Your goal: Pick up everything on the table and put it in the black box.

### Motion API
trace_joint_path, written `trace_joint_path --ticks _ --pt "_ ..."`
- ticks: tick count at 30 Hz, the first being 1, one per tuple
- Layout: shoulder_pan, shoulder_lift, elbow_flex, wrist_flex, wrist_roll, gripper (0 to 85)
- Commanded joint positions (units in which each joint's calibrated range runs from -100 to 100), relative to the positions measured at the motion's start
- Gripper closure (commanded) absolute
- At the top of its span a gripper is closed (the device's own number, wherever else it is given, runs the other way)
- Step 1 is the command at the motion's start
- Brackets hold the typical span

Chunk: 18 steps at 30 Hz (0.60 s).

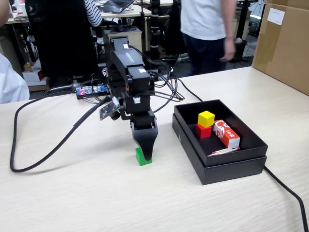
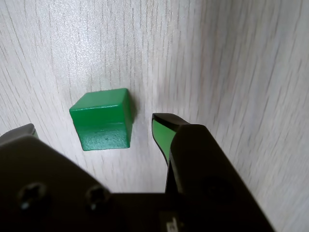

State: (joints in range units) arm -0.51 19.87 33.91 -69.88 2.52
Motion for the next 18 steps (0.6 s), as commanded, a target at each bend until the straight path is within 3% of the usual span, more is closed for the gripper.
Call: trace_joint_path --ticks 1,4,10,11,18 --pt "0.0 1.4 5.9 -0.1 -0.6 39.9" --pt "0.0 4.4 7.5 -0.1 -0.8 45.2" --pt "-0.1 5.4 10.2 -0.2 -0.2 82.1" --pt "-0.1 4.9 10.4 -0.1 -0.1 84.7" --pt "1.9 -9.6 9.7 -0.2 0.1 84.7"
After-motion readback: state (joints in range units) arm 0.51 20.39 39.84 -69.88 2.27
